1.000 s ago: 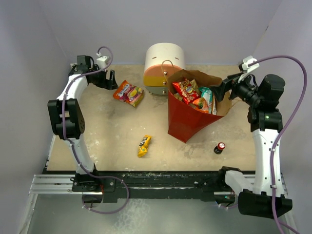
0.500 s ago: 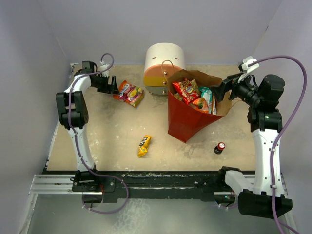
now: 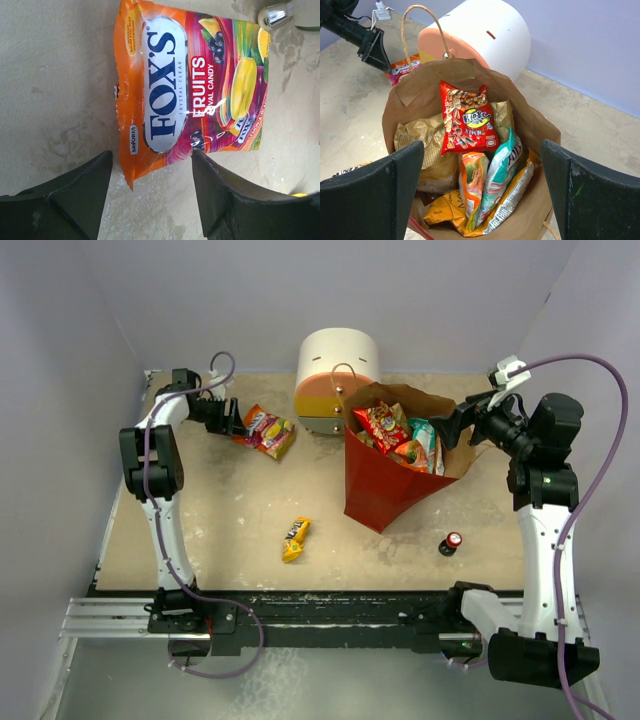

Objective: Place the snacks into the paper bag
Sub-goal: Pick up the snack from the center of the board.

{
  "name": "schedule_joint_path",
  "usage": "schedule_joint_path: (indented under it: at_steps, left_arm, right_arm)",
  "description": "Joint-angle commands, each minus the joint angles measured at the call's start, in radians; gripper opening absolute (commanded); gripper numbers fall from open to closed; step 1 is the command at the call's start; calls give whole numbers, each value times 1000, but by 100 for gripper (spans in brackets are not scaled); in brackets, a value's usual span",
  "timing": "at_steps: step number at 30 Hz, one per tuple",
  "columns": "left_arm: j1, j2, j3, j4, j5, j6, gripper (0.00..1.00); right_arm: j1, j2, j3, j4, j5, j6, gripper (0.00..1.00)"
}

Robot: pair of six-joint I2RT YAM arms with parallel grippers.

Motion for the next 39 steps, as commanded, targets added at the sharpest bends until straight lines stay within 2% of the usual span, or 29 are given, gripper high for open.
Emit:
schedule_joint_path:
  at_steps: [1,9,18,21,23,26,33,39]
  left_arm:
    - [5,18,-19,3,62,-27,66]
    - [1,28,-64,47,108,-65,56]
    - [-17,21,-87,129,96,-117,38]
    - [-18,8,-85,143,98,-125,28]
    - [-18,-7,-78,138,113,-114,13]
    - [-16,-45,-61,105,142,-79,0]
    - [-18,-211,-59,-34,86,96,0]
    - [-40,-381,-57,-221,44,327,0]
  right_arm:
    - [-6,-7,4,43,-31,-7,99]
    - [-6,-5,-2,49,-34,-6,99]
    - [-11,-10,-5,47,-28,-4,99]
    - [-16,-11,-6,47,-28,-3,99]
    - [-19,-12,-5,49,-28,-2,99]
    - [-21,-7,-3,51,-28,-1,99]
    - [-21,24,22,63,-59,16,97]
    - [-20,62,48,81,-133,32,93]
